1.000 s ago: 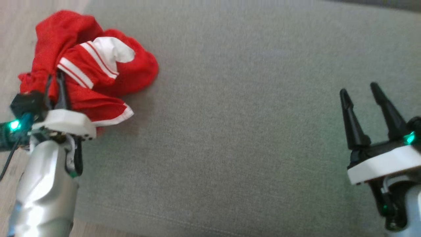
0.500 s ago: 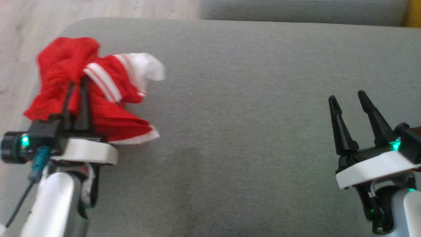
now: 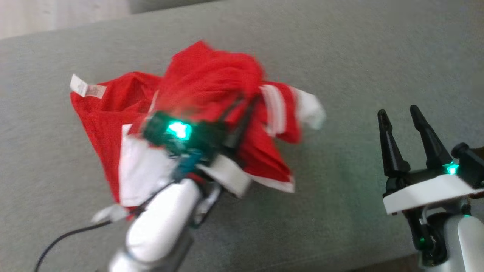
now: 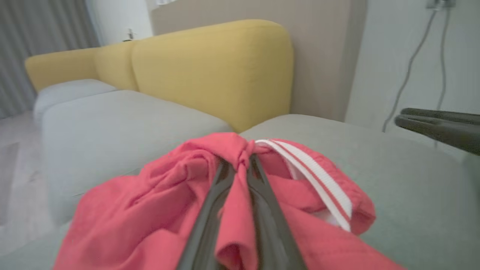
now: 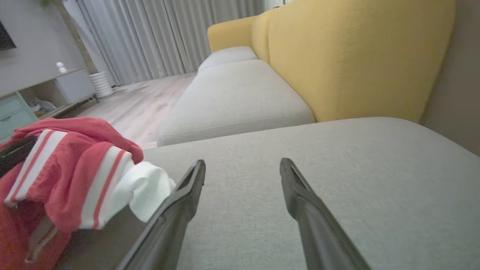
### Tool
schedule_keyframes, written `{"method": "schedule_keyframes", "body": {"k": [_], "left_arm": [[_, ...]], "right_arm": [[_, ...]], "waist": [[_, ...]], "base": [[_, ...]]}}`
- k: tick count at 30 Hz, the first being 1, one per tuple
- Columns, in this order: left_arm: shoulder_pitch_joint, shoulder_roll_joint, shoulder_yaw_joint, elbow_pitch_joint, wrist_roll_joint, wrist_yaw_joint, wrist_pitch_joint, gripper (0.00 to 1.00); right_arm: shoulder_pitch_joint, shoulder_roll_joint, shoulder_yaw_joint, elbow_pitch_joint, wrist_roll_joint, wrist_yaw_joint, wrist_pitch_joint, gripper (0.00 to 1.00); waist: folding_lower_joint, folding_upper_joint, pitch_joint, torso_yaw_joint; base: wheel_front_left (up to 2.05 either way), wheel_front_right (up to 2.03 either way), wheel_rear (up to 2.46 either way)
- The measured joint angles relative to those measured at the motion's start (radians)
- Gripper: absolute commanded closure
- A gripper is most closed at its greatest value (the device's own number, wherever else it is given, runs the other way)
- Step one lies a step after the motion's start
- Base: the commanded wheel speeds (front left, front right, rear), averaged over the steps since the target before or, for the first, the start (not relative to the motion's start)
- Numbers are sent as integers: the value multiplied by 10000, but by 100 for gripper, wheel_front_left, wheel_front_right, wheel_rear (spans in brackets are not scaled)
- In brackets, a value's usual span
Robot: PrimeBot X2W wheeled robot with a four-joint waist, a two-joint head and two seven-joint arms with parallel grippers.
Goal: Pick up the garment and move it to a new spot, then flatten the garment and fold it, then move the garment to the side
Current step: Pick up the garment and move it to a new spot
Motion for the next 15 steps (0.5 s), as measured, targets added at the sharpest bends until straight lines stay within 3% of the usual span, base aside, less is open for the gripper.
{"method": "schedule_keyframes", "body": {"k": [5, 11, 12, 13, 14, 15], "left_arm": [[-368, -341, -949, 1175, 48, -412, -291, 100], [-352, -380, -1492, 2681, -314, -422, -790, 100], [-351, -397, -1567, 2823, -384, -420, -907, 80], [-350, -407, -1632, 2920, -439, -407, -1045, 43], [-347, -412, -1666, 2959, -449, -372, -1185, 0], [-348, -431, -1680, 2964, -451, -309, -1325, 0]], "right_arm": [[-277, 88, 6, 240, 88, 0, -182, 0], [-391, 107, 52, 508, 167, 0, -382, 0], [-391, 107, 38, 571, 167, 2, -407, 0], [-390, 107, 44, 604, 167, 0, -420, 0], [-388, 107, 48, 633, 167, 2, -428, 0], [-384, 107, 46, 650, 165, 0, -431, 0]], "waist": [[1, 0, 477, -551], [2, 0, 849, -1038], [2, 0, 826, -1030], [1, 0, 786, -1001], [0, 0, 728, -956], [0, 0, 659, -890]], "base": [[0, 0, 0], [0, 0, 0], [0, 0, 0], [0, 0, 0], [0, 0, 0], [0, 0, 0]]}}
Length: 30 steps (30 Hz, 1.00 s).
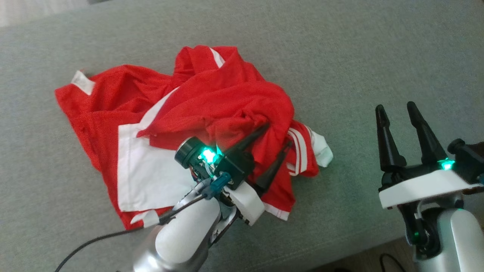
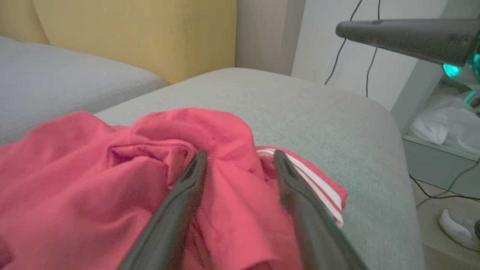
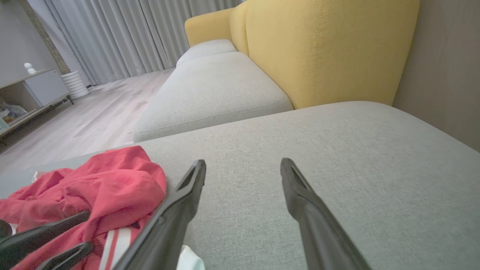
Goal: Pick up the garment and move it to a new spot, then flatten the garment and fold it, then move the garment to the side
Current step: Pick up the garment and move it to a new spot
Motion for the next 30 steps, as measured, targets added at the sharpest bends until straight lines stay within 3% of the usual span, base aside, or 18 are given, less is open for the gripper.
{"method": "schedule_keyframes", "body": {"k": [8, 20, 24, 30], "left_arm": [[352, 113, 573, -610, -211, 909, -1175, 0], [2197, 1854, 3312, -1762, -1062, 3018, -1668, 0], [2952, 2428, 4015, -2123, -1392, 3411, -1624, 0], [3967, 3135, 4715, -3137, -2151, 3498, -796, 0]], "right_arm": [[110, -42, 40, -90, -117, 0, 125, 0], [537, -251, -90, -662, -493, 0, 711, 0], [617, -255, -165, -819, -539, 2, 813, 0], [1167, -251, -267, -895, -568, 0, 1022, 0]], "waist": [[-2, 0, -669, 743], [-2, 0, -1200, 2114], [-2, 0, -1339, 2409], [-2, 0, -1623, 2634]], "base": [[0, 0, 0], [0, 0, 0], [0, 0, 0], [0, 0, 0]]}}
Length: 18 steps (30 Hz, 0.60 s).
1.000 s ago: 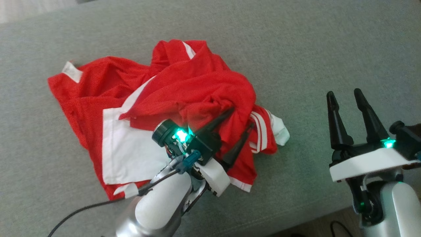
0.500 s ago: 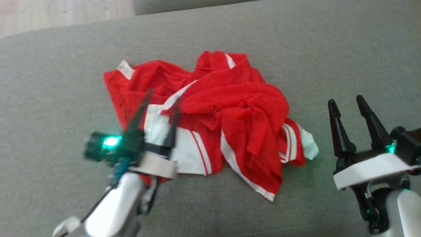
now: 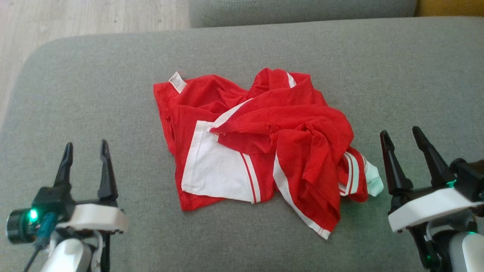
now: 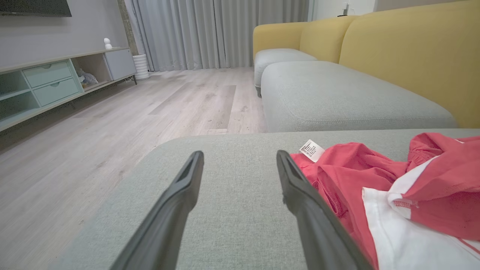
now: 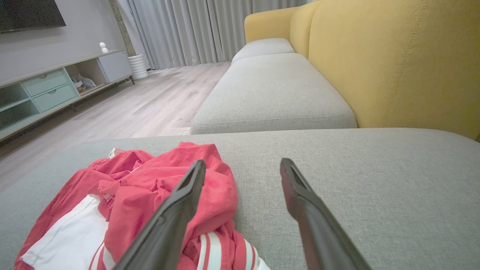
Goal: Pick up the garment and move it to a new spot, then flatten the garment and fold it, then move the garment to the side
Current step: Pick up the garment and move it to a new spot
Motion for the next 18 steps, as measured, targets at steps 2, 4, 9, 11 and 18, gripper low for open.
{"method": "schedule_keyframes", "body": {"k": [2, 4, 9, 11, 18], "left_arm": [[473, 320, 165, -552, -290, -42, 477, 0], [739, 504, 159, -817, -416, -144, 759, 0], [1194, 639, -48, -1281, -397, -171, 1122, 0], [1289, 642, -201, -1336, -393, -176, 1233, 0], [1536, 648, -391, -1469, -384, -155, 1434, 0]], "right_arm": [[139, 8, -21, -25, -2, 0, 71, 0], [210, 17, -31, -25, -48, 0, 107, 0], [524, 73, -86, -81, -56, 0, 217, 0], [651, 125, -86, -92, -58, 2, 297, 0], [805, 226, -104, -307, -146, 2, 407, 0]], "waist": [[0, 0, -158, 20], [0, 0, -275, 8], [0, 0, -573, -92], [0, 0, -688, -148], [-1, 0, -1009, -313]], "base": [[0, 0, 0], [0, 0, 0], [0, 0, 0], [0, 0, 0], [0, 0, 0]]}}
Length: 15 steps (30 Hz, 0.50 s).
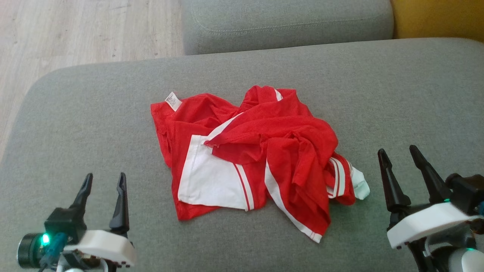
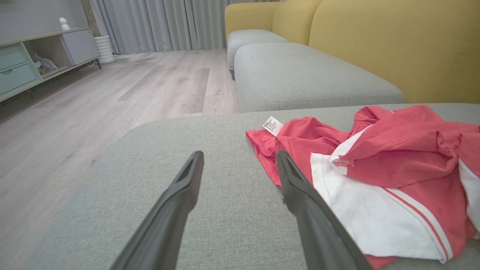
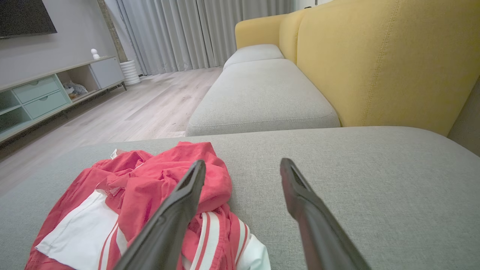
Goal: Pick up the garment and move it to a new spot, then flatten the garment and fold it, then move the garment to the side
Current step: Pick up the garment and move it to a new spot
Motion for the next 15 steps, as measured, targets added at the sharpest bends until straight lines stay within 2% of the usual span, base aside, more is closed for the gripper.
{"method": "schedule_keyframes", "body": {"k": [15], "left_arm": [[48, -4, -71, 0, -2, 167, 6, 0]], "right_arm": [[5, 65, 13, -107, 0, -2, 86, 0]], "waist": [[1, 0, 3, -52]], "base": [[0, 0, 0]]}}
